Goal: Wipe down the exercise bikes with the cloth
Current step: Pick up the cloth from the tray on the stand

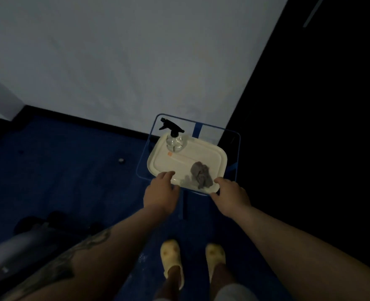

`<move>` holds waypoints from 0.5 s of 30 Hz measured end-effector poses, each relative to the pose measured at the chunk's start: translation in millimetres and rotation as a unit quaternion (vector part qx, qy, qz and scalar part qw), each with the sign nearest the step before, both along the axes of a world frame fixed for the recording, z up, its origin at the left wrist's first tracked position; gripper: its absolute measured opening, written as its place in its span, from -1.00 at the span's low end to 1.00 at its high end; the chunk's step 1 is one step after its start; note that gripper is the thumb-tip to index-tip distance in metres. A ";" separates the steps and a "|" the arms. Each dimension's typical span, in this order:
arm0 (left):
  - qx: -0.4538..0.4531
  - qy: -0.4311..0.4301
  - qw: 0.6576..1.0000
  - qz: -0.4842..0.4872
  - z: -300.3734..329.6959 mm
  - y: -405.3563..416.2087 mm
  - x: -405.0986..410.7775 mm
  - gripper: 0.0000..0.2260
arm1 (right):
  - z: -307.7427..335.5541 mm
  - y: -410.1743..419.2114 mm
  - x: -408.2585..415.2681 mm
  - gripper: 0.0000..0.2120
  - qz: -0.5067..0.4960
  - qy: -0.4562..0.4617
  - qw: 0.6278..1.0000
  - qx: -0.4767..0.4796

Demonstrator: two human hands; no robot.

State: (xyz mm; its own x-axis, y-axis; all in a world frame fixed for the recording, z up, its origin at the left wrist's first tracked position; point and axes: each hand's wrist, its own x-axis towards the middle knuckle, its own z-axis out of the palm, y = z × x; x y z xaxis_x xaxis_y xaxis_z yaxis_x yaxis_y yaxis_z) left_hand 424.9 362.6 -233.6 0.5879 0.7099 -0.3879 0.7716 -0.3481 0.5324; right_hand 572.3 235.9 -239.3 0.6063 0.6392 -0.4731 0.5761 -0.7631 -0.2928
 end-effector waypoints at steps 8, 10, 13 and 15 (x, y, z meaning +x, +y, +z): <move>-0.050 0.004 0.995 0.088 -70.1 3.7 30.5 -0.57 | -71.9 48.1 46.4 -0.66 -0.003 0.049 0.999 -0.024; -0.046 0.002 0.994 0.102 -83.6 5.2 32.9 -0.57 | -87.6 60.1 57.6 -0.65 -0.005 0.052 0.998 -0.027; -0.036 0.007 0.993 0.115 -99.7 5.9 35.6 -0.58 | -107.9 72.8 65.9 -0.66 -0.004 0.061 0.998 -0.032; -0.031 0.002 0.992 0.126 -105.7 3.1 38.4 -0.58 | -117.6 75.9 66.3 -0.65 -0.006 0.070 0.997 -0.030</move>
